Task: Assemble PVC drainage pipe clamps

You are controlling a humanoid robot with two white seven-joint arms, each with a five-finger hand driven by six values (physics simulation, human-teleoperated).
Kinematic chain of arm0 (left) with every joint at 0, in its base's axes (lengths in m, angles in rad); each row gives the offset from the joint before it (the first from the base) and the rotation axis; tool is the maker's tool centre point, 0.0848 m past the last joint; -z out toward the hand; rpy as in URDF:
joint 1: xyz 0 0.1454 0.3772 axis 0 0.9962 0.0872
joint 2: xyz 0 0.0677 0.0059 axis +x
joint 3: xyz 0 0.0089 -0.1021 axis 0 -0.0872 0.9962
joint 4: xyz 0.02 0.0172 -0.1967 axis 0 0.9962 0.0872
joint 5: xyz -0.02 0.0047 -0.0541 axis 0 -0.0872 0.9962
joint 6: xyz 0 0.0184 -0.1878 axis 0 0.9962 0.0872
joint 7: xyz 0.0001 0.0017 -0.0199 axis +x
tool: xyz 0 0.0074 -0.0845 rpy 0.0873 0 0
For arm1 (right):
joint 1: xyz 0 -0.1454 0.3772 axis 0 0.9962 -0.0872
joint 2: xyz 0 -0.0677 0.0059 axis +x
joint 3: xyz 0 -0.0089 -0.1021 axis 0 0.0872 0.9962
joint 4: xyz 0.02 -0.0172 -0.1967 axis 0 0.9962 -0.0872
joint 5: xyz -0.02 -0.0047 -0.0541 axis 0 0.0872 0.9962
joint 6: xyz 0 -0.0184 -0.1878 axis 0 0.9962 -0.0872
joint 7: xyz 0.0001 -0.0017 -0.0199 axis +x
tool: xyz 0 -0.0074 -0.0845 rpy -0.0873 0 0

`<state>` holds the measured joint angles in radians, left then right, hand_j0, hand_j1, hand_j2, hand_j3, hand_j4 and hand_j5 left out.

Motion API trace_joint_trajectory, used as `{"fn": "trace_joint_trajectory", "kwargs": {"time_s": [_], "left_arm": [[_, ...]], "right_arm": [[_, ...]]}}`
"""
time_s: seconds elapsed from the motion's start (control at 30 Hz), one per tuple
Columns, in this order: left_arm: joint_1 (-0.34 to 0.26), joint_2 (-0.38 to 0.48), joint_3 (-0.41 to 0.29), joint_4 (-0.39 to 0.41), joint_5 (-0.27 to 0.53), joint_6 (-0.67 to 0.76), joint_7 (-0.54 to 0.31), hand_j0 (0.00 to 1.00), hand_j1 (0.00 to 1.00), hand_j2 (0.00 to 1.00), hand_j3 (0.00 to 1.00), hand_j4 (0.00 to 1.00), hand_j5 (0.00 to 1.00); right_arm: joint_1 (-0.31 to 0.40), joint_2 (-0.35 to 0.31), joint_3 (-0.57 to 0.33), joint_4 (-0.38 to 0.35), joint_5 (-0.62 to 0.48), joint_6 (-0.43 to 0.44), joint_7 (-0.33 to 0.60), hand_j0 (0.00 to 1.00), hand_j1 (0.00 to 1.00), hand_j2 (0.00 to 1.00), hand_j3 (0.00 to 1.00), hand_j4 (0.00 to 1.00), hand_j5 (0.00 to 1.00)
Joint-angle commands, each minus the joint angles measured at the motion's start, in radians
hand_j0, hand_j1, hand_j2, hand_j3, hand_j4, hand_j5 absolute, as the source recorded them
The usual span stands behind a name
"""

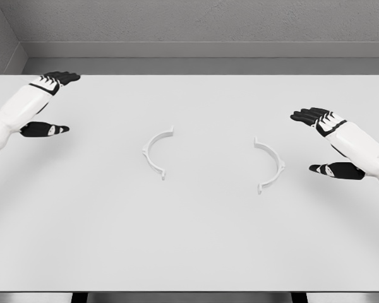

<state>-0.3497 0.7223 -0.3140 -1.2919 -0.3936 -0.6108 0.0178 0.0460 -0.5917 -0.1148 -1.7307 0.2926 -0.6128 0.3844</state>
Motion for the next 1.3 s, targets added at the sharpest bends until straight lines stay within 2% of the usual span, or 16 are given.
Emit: {"fn": "trace_joint_trajectory", "kwargs": {"time_s": [0.0, 0.1, 0.17, 0.2, 0.27, 0.37, 0.5, 0.77, 0.9, 1.1, 1.17, 1.27], "left_arm": [[0.0, 0.0, 0.0, -0.004, 0.006, 0.0, 0.001, 1.0, 1.0, 1.0, 1.0, 1.0, 1.0], [0.0, -0.017, 0.003, -0.004, 0.006, 0.0, 0.001, 1.0, 1.0, 1.0, 1.0, 1.0, 1.0], [-0.003, -0.035, -0.002, -0.001, 0.002, 0.0, 0.001, 1.0, 1.0, 1.0, 1.0, 1.0, 1.0], [-0.005, -0.053, -0.007, 0.0, -0.001, 0.0, 0.001, 1.0, 1.0, 1.0, 1.0, 1.0, 1.0], [-0.017, -0.09, -0.045, 0.009, -0.019, 0.0, 0.001, 1.0, 1.0, 1.0, 1.0, 1.0, 1.0], [-0.063, -0.122, -0.109, 0.052, -0.019, 0.0, 0.001, 1.0, 1.0, 1.0, 1.0, 1.0, 1.0], [-0.071, -0.141, -0.132, 0.063, -0.04, 0.0, 0.001, 1.0, 1.0, 1.0, 1.0, 1.0, 1.0], [-0.109, -0.196, -0.188, 0.1, -0.082, 0.0, 0.001, 1.0, 1.0, 1.0, 1.0, 1.0, 1.0], [-0.109, -0.204, -0.195, 0.1, -0.087, 0.0, 0.001, 1.0, 1.0, 1.0, 1.0, 1.0, 1.0], [-0.106, -0.204, -0.197, 0.098, -0.087, 0.0, 0.001, 1.0, 1.0, 1.0, 1.0, 1.0, 1.0], [-0.107, -0.204, -0.229, 0.101, -0.087, 0.0, 0.001, 1.0, 1.0, 1.0, 1.0, 1.0, 1.0], [-0.112, -0.208, -0.232, 0.117, -0.087, 0.0, 0.001, 1.0, 1.0, 1.0, 1.0, 1.0, 1.0]], "right_arm": [[0.0, -0.004, 0.001, 0.002, -0.007, 0.002, 0.001, 1.0, 1.0, 1.0, 1.0, 1.0, 1.0], [-0.002, -0.004, 0.0, 0.005, -0.007, 0.002, -0.001, 1.0, 1.0, 1.0, 1.0, 1.0, 1.0], [-0.021, 0.001, 0.006, 0.033, 0.006, 0.002, -0.001, 1.0, 1.0, 1.0, 1.0, 1.0, 1.0], [-0.029, 0.003, 0.007, 0.033, 0.033, 0.002, -0.006, 1.0, 1.0, 1.0, 1.0, 1.0, 1.0], [-0.086, 0.064, 0.017, 0.036, 0.189, 0.002, -0.027, 1.0, 1.0, 1.0, 1.0, 1.0, 1.0], [-0.087, 0.084, 0.024, 0.036, 0.269, 0.002, -0.032, 1.0, 1.0, 1.0, 1.0, 1.0, 1.0], [-0.089, 0.115, 0.037, 0.059, 0.361, 0.002, -0.033, 1.0, 1.0, 1.0, 1.0, 1.0, 1.0], [-0.087, 0.118, 0.067, 0.077, 0.376, 0.002, -0.03, 1.0, 1.0, 1.0, 1.0, 1.0, 1.0], [-0.126, 0.119, 0.096, 0.134, 0.376, 0.002, -0.03, 1.0, 1.0, 1.0, 1.0, 1.0, 1.0], [-0.141, 0.119, 0.122, 0.171, 0.387, 0.002, -0.03, 1.0, 1.0, 1.0, 1.0, 1.0, 1.0], [-0.143, 0.121, 0.126, 0.177, 0.387, 0.002, -0.03, 1.0, 1.0, 1.0, 1.0, 1.0, 1.0], [-0.144, 0.121, 0.136, 0.189, 0.387, 0.002, -0.03, 1.0, 1.0, 1.0, 1.0, 1.0, 1.0]]}}
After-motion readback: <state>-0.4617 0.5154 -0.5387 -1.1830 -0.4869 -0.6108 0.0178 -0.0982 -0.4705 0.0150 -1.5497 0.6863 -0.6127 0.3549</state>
